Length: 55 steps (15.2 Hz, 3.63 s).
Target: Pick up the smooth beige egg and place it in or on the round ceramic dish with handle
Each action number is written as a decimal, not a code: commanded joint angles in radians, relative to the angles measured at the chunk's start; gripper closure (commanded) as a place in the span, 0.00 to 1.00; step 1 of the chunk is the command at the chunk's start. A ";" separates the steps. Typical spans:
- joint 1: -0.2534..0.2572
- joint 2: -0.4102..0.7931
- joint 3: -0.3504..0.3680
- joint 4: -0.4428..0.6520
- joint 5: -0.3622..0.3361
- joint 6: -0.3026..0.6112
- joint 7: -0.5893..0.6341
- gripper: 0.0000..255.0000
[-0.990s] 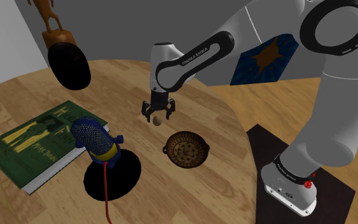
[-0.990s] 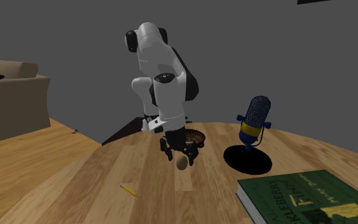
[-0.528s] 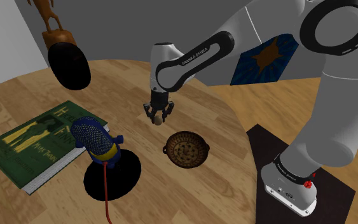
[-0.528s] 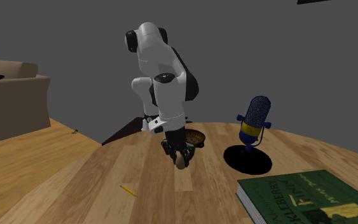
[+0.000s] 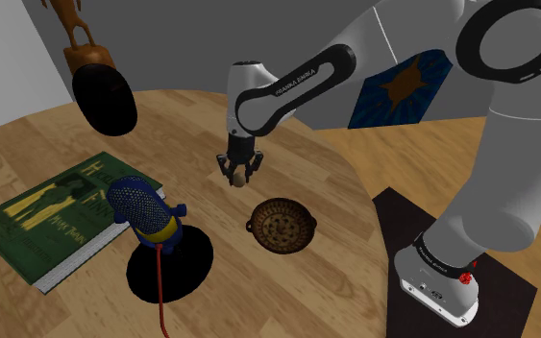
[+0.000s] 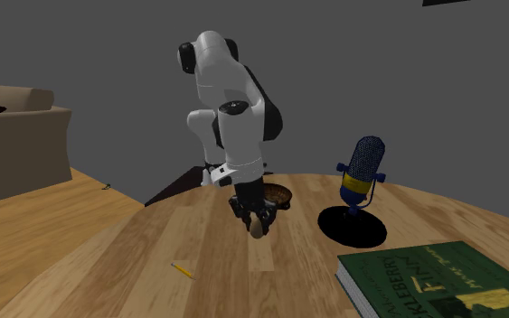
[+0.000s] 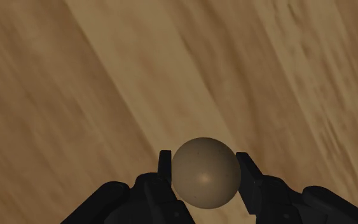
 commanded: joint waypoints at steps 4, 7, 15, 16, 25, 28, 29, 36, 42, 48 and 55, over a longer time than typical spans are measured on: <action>-0.005 -0.039 0.005 0.015 0.009 -0.052 0.002 1.00; -0.007 -0.062 0.007 0.027 0.014 -0.087 0.003 1.00; -0.014 -0.115 0.011 0.070 0.026 -0.181 0.007 1.00; -0.014 -0.121 0.012 0.076 0.027 -0.193 0.007 1.00; -0.012 -0.292 0.034 -0.073 0.088 -0.205 0.009 1.00; 0.000 -0.400 0.049 -0.196 0.135 -0.183 0.007 1.00; 0.006 -0.436 0.054 -0.234 0.152 -0.178 0.007 1.00; 0.074 -0.690 0.083 -0.475 0.270 -0.176 0.020 1.00; 0.087 -0.682 0.098 -0.539 0.291 -0.103 0.015 1.00; 0.087 -0.625 0.113 -0.578 0.297 -0.008 0.004 1.00; 0.087 -0.594 0.120 -0.594 0.298 0.039 0.000 1.00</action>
